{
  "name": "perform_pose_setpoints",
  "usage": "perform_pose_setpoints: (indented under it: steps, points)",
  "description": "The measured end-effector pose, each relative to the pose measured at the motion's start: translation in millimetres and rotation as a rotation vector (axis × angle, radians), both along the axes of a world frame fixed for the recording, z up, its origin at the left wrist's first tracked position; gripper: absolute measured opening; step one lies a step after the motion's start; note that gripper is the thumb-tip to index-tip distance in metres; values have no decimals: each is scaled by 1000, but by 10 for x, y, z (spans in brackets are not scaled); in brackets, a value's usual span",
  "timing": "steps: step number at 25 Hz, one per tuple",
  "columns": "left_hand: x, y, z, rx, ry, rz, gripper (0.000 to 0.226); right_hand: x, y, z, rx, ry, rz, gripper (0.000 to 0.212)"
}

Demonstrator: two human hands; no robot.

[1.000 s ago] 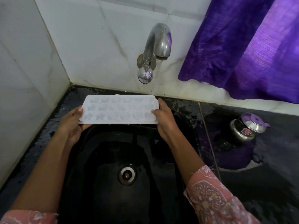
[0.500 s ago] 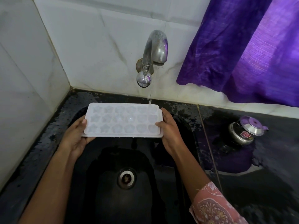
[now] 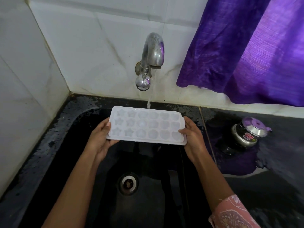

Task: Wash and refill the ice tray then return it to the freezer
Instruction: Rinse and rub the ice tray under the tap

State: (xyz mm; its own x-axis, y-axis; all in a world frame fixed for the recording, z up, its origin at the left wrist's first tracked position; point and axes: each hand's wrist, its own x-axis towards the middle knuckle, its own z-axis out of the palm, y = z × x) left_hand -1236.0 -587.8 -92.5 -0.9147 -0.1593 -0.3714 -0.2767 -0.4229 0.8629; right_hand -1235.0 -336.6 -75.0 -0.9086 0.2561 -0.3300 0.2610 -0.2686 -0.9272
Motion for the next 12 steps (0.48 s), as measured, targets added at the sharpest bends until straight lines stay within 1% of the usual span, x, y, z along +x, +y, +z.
perform_pose_setpoints:
  steps: [7, 12]
  points:
    - [35, 259, 42, -24, -24, -111, 25, 45, 326, -52, -36, -11, -79, 53]
    - [110, 380, 5, 13, -42, -168, 27, 109, 482, -70, -48, -19, -119, 56]
